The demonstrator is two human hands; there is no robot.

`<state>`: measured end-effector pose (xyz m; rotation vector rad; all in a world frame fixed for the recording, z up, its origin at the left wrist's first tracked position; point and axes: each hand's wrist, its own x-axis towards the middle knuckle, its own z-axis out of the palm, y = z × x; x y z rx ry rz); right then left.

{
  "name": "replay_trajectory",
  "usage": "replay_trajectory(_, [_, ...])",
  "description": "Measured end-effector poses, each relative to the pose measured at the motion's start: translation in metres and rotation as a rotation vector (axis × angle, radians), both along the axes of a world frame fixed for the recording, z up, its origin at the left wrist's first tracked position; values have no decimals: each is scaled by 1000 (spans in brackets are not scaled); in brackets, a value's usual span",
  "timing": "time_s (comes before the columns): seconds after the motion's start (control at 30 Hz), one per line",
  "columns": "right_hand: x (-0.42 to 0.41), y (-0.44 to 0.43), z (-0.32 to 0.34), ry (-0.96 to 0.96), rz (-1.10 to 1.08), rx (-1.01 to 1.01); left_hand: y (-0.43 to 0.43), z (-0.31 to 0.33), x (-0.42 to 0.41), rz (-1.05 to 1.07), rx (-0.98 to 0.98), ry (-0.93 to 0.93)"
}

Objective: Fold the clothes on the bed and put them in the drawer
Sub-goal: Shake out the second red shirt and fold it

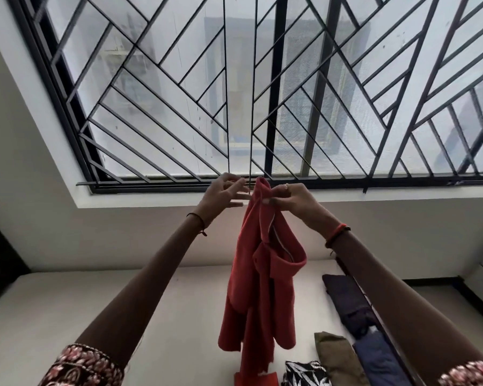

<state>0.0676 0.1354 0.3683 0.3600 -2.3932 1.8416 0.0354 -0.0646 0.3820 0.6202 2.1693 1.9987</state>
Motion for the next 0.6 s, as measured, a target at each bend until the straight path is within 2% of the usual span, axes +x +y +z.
replay_trajectory(0.07, [1,4,2,14,-23,-48,-12,-18,-7,39,-77,21])
replay_trajectory(0.13, [1,6,6,2,-37,-97,-15,-42,-7,-66,-300,32])
replay_trajectory(0.2, [0,8,12,-21,-52,-145,-10,-67,-5,-170,-433,27])
replay_trajectory(0.33, [2,13,24,-17,-100,-148,3,-88,-3,-182,-358,52])
replay_trajectory(0.47, [3,33,28,47,-246,-132,9,-62,-8,34,-269,263])
replay_trajectory(0.53, [3,42,27,66,-311,-129,10,-41,-14,126,-185,237])
replay_trajectory(0.6, [1,47,24,83,-357,-76,13,-19,-24,142,-196,192])
